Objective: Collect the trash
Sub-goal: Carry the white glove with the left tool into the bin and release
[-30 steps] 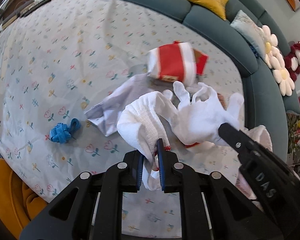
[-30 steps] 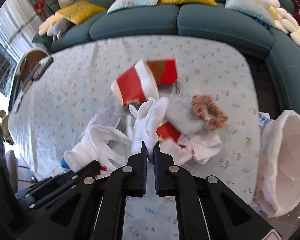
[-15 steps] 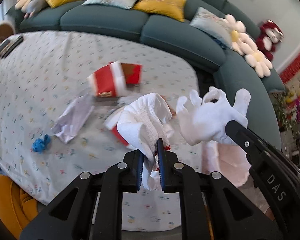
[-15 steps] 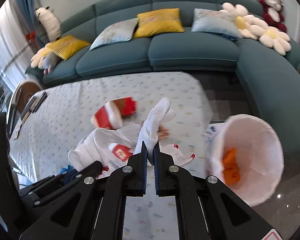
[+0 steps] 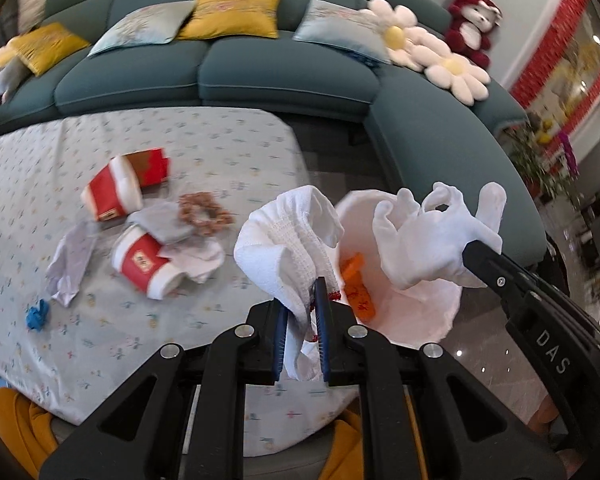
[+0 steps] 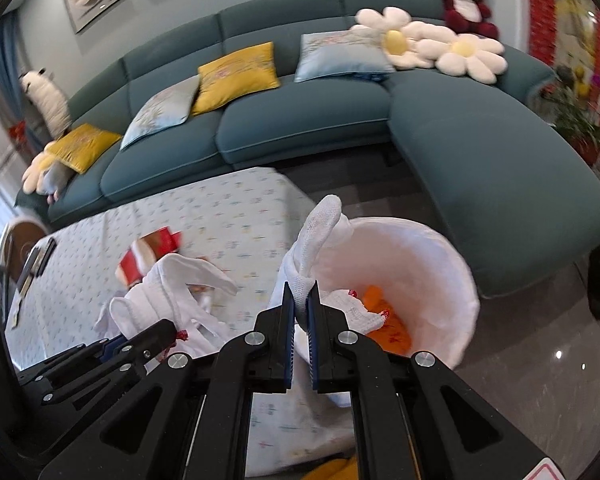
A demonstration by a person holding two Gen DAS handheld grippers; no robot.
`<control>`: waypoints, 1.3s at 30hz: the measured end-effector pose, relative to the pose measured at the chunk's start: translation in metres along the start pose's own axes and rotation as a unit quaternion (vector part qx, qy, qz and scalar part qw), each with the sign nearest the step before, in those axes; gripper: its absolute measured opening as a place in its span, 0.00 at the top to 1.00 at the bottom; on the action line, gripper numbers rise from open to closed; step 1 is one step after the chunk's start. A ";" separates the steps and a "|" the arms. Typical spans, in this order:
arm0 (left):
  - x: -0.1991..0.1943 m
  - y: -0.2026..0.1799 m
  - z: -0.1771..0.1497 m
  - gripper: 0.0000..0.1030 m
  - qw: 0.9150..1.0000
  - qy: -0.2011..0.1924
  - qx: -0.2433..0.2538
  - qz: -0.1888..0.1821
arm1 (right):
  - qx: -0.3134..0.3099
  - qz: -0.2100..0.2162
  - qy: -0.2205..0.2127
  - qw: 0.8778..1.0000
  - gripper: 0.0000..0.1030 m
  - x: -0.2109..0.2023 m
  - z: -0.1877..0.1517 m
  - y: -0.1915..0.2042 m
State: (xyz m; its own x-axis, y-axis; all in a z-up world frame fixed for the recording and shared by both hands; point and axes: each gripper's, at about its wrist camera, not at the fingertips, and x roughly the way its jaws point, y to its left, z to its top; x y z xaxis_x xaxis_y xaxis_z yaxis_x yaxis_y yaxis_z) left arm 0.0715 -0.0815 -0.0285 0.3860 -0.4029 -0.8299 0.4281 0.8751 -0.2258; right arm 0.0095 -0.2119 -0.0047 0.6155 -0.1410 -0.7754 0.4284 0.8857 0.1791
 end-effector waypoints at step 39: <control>0.088 -0.110 0.004 0.71 0.993 0.057 0.086 -0.052 | 0.102 -0.027 0.032 0.994 0.94 0.040 -0.018 -0.112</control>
State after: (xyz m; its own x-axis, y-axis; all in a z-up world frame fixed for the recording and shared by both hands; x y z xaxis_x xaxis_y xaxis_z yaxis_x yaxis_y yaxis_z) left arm 0.0614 -0.2139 -0.0744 0.2416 -0.4465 -0.8615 0.5981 0.7677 -0.2301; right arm -0.0259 -0.3085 -0.0667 0.5473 -0.1503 -0.8233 0.5888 0.7683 0.2512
